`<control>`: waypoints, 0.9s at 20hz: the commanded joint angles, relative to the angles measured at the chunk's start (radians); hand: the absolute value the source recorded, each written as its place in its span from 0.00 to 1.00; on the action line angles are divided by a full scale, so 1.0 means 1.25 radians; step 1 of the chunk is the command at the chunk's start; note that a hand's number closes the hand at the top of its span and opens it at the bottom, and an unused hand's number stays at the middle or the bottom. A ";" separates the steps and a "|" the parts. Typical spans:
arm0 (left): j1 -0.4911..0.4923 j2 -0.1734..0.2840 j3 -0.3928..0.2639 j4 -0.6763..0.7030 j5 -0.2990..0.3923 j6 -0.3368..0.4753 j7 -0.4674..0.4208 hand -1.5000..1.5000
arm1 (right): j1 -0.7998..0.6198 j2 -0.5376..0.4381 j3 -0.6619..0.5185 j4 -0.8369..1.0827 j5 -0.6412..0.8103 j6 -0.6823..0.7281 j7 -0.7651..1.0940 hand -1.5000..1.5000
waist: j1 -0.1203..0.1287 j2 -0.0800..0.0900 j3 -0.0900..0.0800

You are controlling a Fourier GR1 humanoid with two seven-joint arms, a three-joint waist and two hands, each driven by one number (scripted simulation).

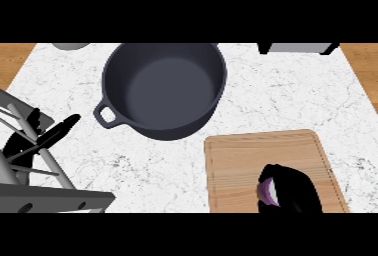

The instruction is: Pick the can from the cutting board and place it in the pot

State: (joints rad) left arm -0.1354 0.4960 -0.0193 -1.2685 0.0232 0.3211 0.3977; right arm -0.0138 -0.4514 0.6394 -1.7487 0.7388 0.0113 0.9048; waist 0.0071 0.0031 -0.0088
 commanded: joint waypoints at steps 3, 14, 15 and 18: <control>0.010 -0.031 -0.045 -0.075 -0.003 -0.048 -0.044 0.50 | 0.001 -0.034 0.010 -0.011 0.084 -0.019 -0.027 1.00 | -0.006 -0.005 0.007; -0.008 -0.017 -0.021 -0.061 0.001 -0.066 -0.024 0.50 | 0.054 0.157 0.025 -0.060 0.269 0.000 0.321 1.00 | -0.018 -0.009 0.005; 0.036 -0.022 -0.025 -0.090 -0.004 -0.056 -0.042 0.50 | 0.070 0.168 0.031 -0.056 0.311 -0.021 0.331 1.00 | -0.009 -0.011 0.006; 0.014 -0.026 -0.024 -0.063 -0.004 -0.065 -0.039 0.50 | 0.051 0.162 0.021 -0.112 0.397 0.053 0.365 1.00 | -0.015 -0.010 0.004</control>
State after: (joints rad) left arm -0.1189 0.4938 -0.0020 -1.2741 0.0026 0.2979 0.3999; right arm 0.0630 -0.2900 0.6572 -1.8255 1.1163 -0.0024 1.1386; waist -0.0063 0.0000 -0.0079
